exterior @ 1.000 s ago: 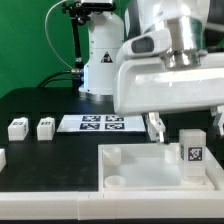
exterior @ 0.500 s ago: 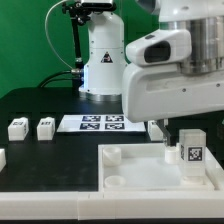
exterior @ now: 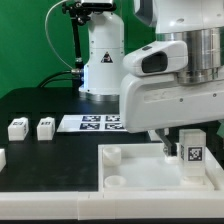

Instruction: Assemble one leg

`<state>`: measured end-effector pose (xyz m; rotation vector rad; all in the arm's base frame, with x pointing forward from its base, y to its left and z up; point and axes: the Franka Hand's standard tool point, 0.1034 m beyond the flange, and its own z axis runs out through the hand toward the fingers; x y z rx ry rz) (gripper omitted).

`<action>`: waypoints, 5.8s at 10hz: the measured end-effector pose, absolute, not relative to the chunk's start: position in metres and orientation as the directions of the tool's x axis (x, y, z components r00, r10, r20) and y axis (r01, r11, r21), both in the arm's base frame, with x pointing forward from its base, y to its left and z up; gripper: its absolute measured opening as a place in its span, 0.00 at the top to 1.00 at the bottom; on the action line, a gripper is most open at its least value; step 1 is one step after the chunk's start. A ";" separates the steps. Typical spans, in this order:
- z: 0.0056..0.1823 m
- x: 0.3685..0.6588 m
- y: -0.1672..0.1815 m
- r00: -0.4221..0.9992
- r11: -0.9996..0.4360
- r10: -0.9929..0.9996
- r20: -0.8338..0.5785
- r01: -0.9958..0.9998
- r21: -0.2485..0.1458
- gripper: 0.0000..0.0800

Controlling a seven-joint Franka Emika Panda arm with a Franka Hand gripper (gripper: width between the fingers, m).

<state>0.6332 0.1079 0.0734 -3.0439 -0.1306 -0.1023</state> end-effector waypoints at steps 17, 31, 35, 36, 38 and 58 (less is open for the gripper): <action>0.075 0.636 0.142 0.756 -0.747 -0.654 -0.027 -0.651 -0.134 0.21; 0.068 0.640 0.107 0.983 -0.984 0.160 0.092 0.167 -0.066 0.51; 0.068 0.638 0.110 0.949 -0.946 -0.312 0.044 -0.307 -0.102 0.64; 0.067 0.637 0.112 0.851 -0.848 -0.525 0.018 -0.520 -0.102 0.64; 0.066 0.637 0.117 0.517 -0.511 -0.855 -0.044 -0.854 -0.101 0.64; 0.062 0.636 0.124 0.927 -0.928 -0.368 0.068 -0.362 -0.091 0.56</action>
Offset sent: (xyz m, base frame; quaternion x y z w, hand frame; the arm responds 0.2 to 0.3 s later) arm 0.0000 0.0000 0.0000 0.0000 0.0000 0.1790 0.9838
